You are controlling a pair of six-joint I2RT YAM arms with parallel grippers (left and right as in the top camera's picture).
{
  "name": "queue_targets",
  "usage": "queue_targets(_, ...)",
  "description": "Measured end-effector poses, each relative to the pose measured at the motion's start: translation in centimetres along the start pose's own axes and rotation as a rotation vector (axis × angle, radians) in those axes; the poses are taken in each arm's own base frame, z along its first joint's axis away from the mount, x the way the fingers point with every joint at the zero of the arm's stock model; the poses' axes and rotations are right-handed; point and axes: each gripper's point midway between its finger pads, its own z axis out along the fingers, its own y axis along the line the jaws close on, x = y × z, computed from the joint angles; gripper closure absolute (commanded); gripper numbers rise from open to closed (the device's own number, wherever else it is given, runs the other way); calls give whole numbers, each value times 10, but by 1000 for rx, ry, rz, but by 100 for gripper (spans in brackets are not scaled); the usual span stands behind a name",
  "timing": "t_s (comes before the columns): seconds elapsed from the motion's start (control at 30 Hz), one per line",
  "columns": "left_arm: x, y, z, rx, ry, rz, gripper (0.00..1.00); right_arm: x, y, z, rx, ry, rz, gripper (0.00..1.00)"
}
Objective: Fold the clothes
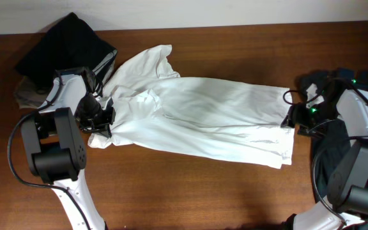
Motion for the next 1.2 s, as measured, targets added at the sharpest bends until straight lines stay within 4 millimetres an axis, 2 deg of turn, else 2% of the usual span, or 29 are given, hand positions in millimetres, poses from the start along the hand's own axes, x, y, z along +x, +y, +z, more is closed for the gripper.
queue_targets(0.07, 0, 0, 0, 0, -1, -3, 99, 7, 11, 7, -1, 28, -38, 51)
queue_targets(0.17, 0, 0, 0, -1, -1, -7, 99, 8, 21, 24, 17, 25, -65, 51)
queue_targets(0.27, 0, 0, 0, 0, -1, -7, 99, 13, 17, 32, 26, 37, -43, 44)
queue_targets(0.4, 0, 0, 0, 0, -2, -7, 99, 32, 12, 45, 28, 93, -15, 47)
queue_targets(0.57, 0, 0, 0, 0, -3, -7, 99, 41, 9, 59, 12, 99, -8, 83)
queue_targets(0.6, 0, 0, 0, 0, -3, -8, 99, 37, 12, 61, -6, 80, -13, 94)
queue_targets(0.63, 0, 0, 0, -1, -3, -7, 99, 31, 15, 61, -23, 60, -15, 95)
queue_targets(0.73, 0, 0, 0, -1, -2, -8, 99, 32, 18, 56, -40, 75, -2, 96)
queue_targets(0.87, 0, 0, 0, 0, -3, -11, 99, 2, 19, 25, -12, 4, -13, 96)
queue_targets(0.97, 0, 0, 0, 0, -3, -11, 99, -10, 14, 14, 43, -30, -16, 96)
queue_targets(1.07, 0, 0, 0, 0, -3, -11, 99, -10, 2, 12, 110, -32, 2, 96)
queue_targets(1.13, 0, 0, 0, 0, -3, -11, 99, -8, -6, 11, 156, -29, 40, 68)
queue_targets(1.2, 0, 0, 0, -1, -3, -11, 99, -8, -12, 10, 191, -32, 50, 66)
